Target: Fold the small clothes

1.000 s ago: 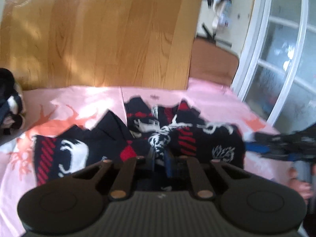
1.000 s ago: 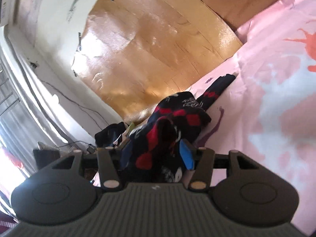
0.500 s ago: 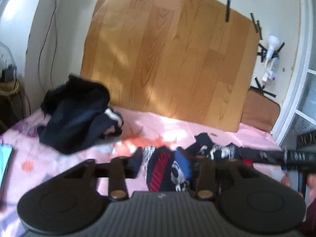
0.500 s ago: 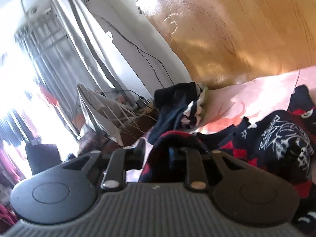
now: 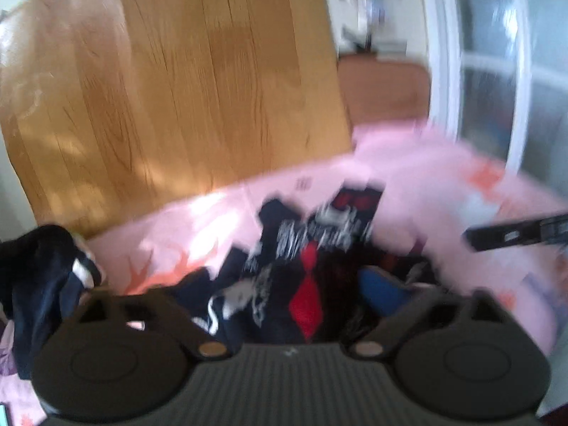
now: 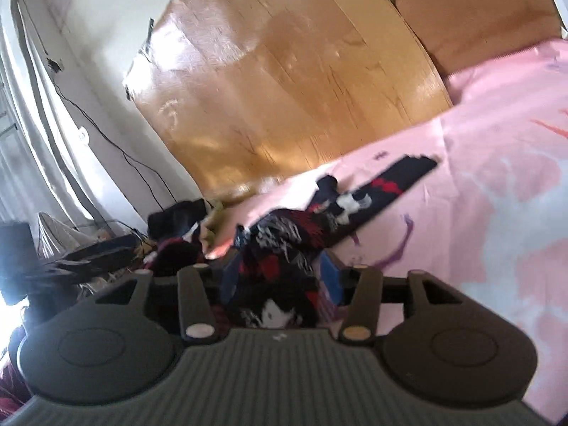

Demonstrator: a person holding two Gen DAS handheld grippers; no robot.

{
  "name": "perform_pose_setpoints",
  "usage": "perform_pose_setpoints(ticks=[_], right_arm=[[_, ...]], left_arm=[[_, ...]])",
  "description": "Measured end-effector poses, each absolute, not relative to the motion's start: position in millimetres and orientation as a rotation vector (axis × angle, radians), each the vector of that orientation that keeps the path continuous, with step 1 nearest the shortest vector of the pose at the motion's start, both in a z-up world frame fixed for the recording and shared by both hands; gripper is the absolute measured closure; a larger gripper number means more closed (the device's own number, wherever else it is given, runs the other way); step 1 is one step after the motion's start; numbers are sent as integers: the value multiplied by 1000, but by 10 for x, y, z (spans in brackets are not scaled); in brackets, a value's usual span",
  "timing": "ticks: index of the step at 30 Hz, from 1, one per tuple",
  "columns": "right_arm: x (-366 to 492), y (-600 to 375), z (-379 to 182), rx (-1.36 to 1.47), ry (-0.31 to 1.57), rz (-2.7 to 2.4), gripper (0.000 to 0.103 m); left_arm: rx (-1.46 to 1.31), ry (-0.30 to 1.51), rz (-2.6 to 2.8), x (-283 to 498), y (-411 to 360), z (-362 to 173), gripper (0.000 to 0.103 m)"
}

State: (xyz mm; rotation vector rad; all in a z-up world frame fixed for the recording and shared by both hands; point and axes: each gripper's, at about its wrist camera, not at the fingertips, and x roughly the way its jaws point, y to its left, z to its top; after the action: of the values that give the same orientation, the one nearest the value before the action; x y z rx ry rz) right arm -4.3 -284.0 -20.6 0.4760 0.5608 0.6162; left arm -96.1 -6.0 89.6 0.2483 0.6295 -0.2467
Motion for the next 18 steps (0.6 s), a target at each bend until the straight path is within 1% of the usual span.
perform_pose_setpoints(ticks=[1,2,3,5,7,8,9,10,12,15,18], right_arm=[[-62,-2801,-227,453,572,631,43],[-51,-2673,-212,429,581,644,40],[-57,-2593,-234,406,592,660,38],[-66,-2446,-270,383,619,681,32],[-15,-2301,-302,359,652,670,33],[32,-2232,-339,347,669,650,50],[88,-2186,-368,339,689,639,73],[146,-2178,-359,348,701,623,92],[135,-2286,-143,383,598,603,92],[12,-2640,506,455,349,581,92],[-174,-2890,1124,496,157,595,92]], left_arm=[[254,680,-221,-874,-27,825,76],[234,718,-208,-815,47,777,89],[190,741,-205,-788,153,748,95],[50,734,-220,-810,444,791,95],[-55,676,-206,-924,739,952,96],[-95,640,-187,-988,862,1045,96],[-143,598,-164,-1066,1010,1165,96],[-191,561,-145,-1129,1145,1292,97],[-269,482,-102,-1293,1407,1559,97],[-341,374,-74,-1470,1636,1933,97],[-446,217,-105,-1724,1758,2361,97]])
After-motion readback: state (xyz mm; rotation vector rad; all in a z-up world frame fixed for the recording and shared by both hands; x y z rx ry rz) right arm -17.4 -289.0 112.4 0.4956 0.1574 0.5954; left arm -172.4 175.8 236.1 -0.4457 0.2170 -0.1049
